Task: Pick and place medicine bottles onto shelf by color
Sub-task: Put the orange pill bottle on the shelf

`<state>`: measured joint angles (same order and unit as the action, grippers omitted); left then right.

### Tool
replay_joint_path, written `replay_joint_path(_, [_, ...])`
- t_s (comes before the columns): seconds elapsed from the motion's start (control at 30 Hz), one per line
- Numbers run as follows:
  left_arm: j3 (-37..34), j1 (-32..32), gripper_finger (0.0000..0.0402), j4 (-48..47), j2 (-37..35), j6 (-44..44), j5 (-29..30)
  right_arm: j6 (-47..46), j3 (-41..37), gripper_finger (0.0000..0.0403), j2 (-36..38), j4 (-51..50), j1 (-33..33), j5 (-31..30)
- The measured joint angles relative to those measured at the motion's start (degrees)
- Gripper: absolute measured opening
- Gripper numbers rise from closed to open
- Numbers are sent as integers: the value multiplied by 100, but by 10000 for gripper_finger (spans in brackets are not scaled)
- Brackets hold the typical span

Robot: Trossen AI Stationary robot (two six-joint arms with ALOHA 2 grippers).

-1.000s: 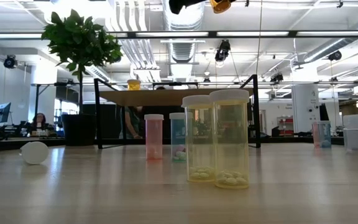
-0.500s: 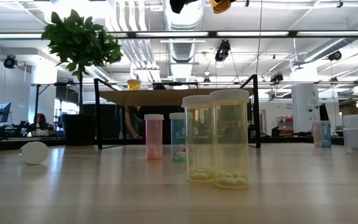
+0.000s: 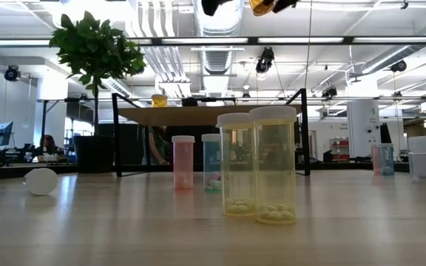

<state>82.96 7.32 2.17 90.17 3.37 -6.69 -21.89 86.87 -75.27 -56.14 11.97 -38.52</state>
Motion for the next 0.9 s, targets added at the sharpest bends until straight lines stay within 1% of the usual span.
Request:
replay_joint_path(0.13, [0,14,197,-71,-2,-208,284,-659,0,287,126,-783,2,-2])
replay_joint_path(0.27, [0,19,199,-571,-159,-396,764,-1165,-2,318,312,-1296,13,-7])
replay_joint_path(0.43, [0,23,200,-1605,-529,-410,1756,-1130,-2,338,573,-1119,13,-177])
replay_joint_path(0.53, [-74,47,200,-1999,-710,-299,2069,-1040,-2,341,707,-1016,13,-392])
replay_joint_path(0.6, [-244,58,200,-2014,-841,-306,2130,-913,-2,340,784,-949,-2,-414])
replay_joint_path(0.7, [-595,56,200,-1910,-971,-483,2447,-801,-2,341,875,-913,0,-541])
replay_joint_path(0.8, [-1103,93,200,-1781,-1140,-741,2894,-800,-2,340,969,-913,0,-661])
replay_joint_path(0.9, [-1723,223,201,-1464,-1393,-948,3129,-800,-2,337,1034,-916,0,-669])
